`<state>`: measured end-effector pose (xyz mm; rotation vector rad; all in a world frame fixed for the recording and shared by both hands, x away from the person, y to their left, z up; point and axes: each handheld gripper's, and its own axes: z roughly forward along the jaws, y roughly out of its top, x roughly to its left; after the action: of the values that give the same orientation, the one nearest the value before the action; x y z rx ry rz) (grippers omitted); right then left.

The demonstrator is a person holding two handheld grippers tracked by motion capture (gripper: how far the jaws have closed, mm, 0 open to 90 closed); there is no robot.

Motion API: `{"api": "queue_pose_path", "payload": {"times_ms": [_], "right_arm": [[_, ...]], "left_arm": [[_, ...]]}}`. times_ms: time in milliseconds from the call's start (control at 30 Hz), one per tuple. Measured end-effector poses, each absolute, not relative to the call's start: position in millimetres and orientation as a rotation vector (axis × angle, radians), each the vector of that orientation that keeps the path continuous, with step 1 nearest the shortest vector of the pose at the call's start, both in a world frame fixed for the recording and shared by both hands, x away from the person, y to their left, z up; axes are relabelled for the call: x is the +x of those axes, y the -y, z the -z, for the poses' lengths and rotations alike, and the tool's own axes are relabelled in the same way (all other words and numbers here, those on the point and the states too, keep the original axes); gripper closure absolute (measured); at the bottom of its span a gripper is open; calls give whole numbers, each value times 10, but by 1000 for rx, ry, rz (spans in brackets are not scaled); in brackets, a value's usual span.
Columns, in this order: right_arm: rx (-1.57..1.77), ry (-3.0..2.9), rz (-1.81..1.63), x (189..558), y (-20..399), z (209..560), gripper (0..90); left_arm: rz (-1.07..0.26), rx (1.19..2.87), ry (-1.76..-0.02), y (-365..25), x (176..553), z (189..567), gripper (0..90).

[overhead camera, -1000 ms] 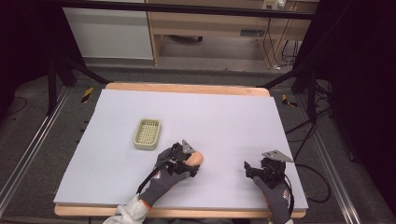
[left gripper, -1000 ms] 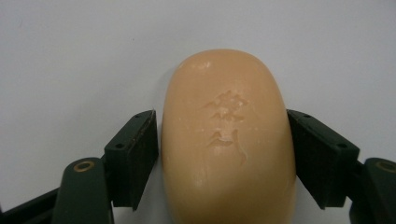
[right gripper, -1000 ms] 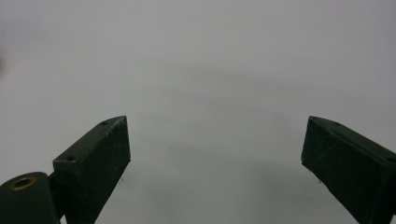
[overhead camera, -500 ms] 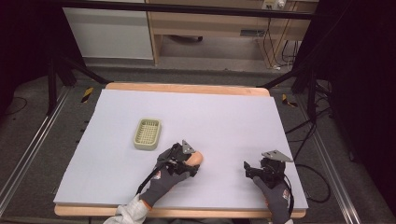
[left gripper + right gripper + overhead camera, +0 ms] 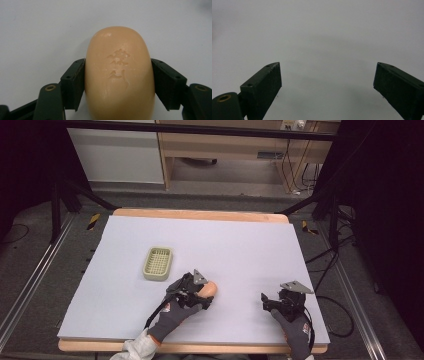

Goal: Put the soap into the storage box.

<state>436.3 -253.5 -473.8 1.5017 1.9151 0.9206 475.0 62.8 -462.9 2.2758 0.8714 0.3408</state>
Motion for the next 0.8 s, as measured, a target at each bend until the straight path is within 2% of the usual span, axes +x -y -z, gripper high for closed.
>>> {"api": "queue_pose_path", "payload": {"times_ms": [800], "right_arm": [[1503, -1910, -923, 4359, 2541, 4735, 83]], "left_arm": [[-349, 2208, -896, -893, 4712, 4389, 316]]}}
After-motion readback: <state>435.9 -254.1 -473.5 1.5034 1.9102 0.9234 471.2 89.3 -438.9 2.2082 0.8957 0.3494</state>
